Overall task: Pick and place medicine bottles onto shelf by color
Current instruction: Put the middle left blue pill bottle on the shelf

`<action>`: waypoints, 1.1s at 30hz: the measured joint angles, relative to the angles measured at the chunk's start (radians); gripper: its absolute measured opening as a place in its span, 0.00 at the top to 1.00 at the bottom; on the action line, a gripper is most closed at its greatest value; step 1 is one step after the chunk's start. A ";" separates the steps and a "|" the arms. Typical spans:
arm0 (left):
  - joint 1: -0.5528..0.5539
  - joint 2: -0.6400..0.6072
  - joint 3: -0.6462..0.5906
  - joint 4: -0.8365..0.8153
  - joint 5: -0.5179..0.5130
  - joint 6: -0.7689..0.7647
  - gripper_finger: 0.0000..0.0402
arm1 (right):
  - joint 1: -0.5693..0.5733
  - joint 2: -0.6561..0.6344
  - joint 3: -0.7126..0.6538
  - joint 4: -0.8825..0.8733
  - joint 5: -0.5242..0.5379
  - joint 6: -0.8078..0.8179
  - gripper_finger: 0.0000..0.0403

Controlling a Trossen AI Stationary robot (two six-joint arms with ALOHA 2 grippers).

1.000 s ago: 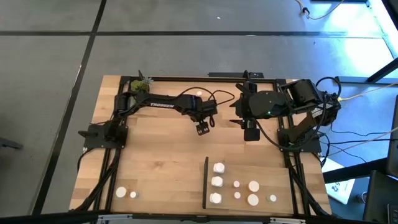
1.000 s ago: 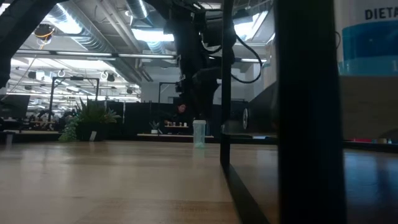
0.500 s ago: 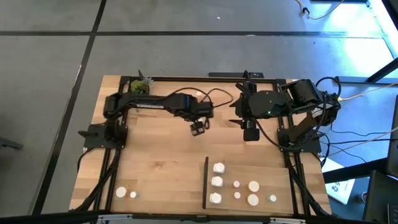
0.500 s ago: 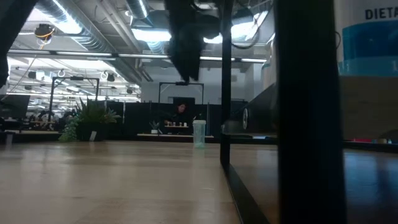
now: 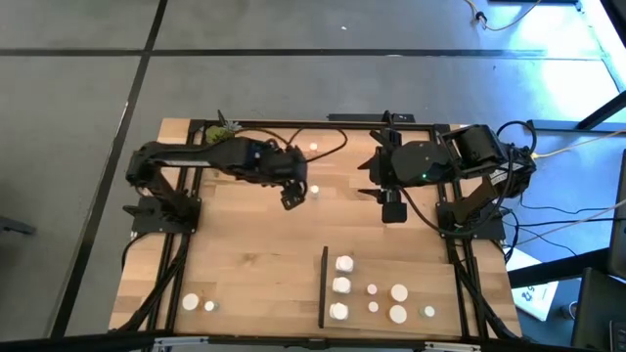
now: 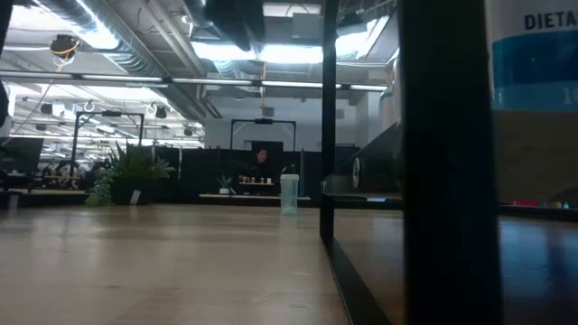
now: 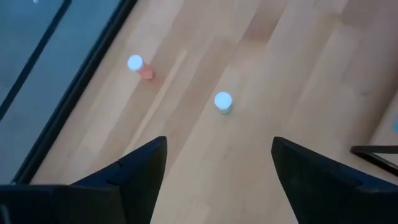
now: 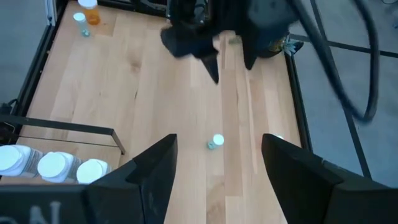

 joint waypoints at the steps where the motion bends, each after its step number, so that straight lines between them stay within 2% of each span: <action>1: -0.013 -0.017 -0.009 0.002 -0.013 -0.012 0.29 | 0.000 0.000 0.000 0.002 0.000 0.000 0.41; 9: -0.116 -0.194 -0.181 0.018 -0.082 -0.177 0.29 | 0.000 0.000 0.000 0.012 0.002 -0.025 0.41; 21: -0.239 -0.404 -0.421 0.032 -0.194 -0.424 0.29 | 0.000 0.000 0.000 0.137 0.002 -0.041 0.41; 28: -0.291 -0.461 -0.467 0.034 -0.249 -0.464 0.29 | -0.017 0.018 0.001 0.131 -0.010 0.026 0.41; 33: -0.310 -0.488 -0.472 0.030 -0.295 -0.467 0.29 | -0.086 0.090 0.000 0.098 -0.123 0.013 0.41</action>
